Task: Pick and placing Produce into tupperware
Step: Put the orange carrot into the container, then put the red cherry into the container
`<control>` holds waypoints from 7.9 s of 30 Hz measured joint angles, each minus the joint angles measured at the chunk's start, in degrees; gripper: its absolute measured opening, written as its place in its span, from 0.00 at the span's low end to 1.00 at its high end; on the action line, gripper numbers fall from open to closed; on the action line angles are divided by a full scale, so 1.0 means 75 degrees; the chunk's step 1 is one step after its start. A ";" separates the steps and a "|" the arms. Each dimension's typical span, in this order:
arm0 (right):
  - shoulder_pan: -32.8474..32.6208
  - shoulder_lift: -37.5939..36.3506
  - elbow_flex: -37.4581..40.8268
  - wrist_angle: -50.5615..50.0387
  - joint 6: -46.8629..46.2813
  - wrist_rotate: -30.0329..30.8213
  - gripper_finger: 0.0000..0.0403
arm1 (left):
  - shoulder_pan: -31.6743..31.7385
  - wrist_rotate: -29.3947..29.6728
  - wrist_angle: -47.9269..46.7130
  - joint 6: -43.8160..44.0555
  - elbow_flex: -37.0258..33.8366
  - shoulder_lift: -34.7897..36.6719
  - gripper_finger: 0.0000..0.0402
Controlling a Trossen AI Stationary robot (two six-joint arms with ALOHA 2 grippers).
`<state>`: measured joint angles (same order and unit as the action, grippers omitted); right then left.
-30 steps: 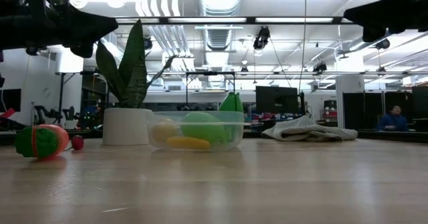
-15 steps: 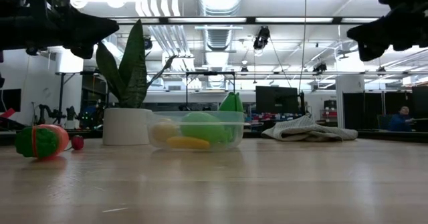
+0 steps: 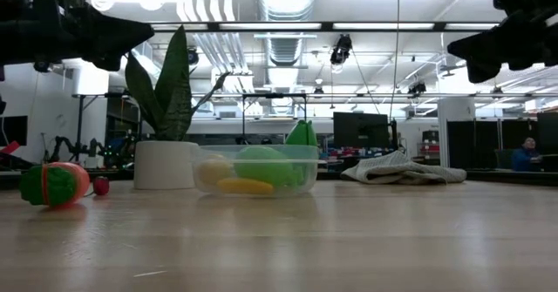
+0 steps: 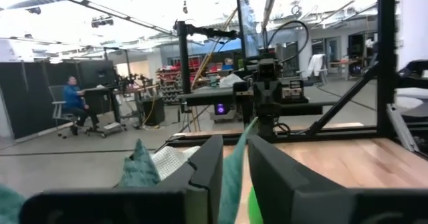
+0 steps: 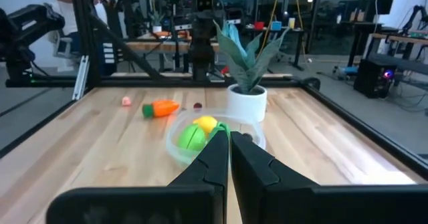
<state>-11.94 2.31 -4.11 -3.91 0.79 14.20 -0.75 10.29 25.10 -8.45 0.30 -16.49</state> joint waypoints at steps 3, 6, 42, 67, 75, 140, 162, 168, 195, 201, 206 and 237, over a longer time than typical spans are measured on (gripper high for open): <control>-0.0003 -0.0003 -0.0054 0.0003 0.0054 0.0041 0.02 | 0.0000 -0.0373 -0.0006 0.0002 0.0044 0.0002 0.23; -0.0003 0.0000 -0.0062 -0.0002 0.0098 0.0114 0.02 | 0.0000 -0.1013 -0.0001 0.0021 0.0298 -0.0077 0.35; 0.0000 0.0006 -0.0062 -0.0040 0.0306 0.0338 0.02 | -0.0972 -0.0634 -0.6432 -0.3412 0.6913 -0.4020 0.55; -0.0003 0.0015 -0.0062 0.0003 0.0053 0.0323 0.02 | -0.2192 -0.0406 -1.1025 -0.1981 0.7900 -0.7336 0.55; -0.0003 0.0015 -0.0062 -0.0006 -0.1017 0.0318 0.02 | -0.2692 -0.0421 -1.1158 -0.1979 0.7944 -0.8498 0.55; -0.0003 0.0014 -0.0062 -0.0014 -0.0302 0.0321 0.02 | -0.3450 -0.0300 -0.9418 -0.2724 0.7638 -1.0938 0.51; -0.0003 0.0015 -0.0062 -0.0014 -0.0302 0.0321 0.02 | -0.3445 -0.0068 -0.9550 -0.2699 0.7715 -1.0923 0.35; -0.0003 0.0015 -0.0062 -0.0014 -0.0302 0.0321 0.02 | -0.3445 0.0024 -0.9978 -0.2546 0.8156 -1.0923 0.35; -0.0003 0.0013 -0.0062 -0.0014 -0.0302 0.0321 0.02 | -0.1945 0.1308 -0.9408 -0.5422 1.0133 -1.0909 0.35; -0.0003 0.0013 -0.0062 -0.0015 -0.0302 0.0320 0.02 | -0.1258 0.1236 -0.8856 -0.6156 1.0072 -1.0911 0.35; -0.0003 0.0014 -0.0062 -0.0017 -0.0302 0.0320 0.02 | -0.0699 0.0884 -0.8635 -0.6204 1.0040 -1.0929 0.35; -0.0003 0.0050 -0.0062 -0.0078 -0.0299 0.0315 0.02 | -0.0177 0.0683 -0.8496 -0.4858 0.9989 -1.1192 0.63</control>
<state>-11.97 2.68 -4.58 -4.49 -1.45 16.56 -2.09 15.41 -38.62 -44.89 75.21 -100.43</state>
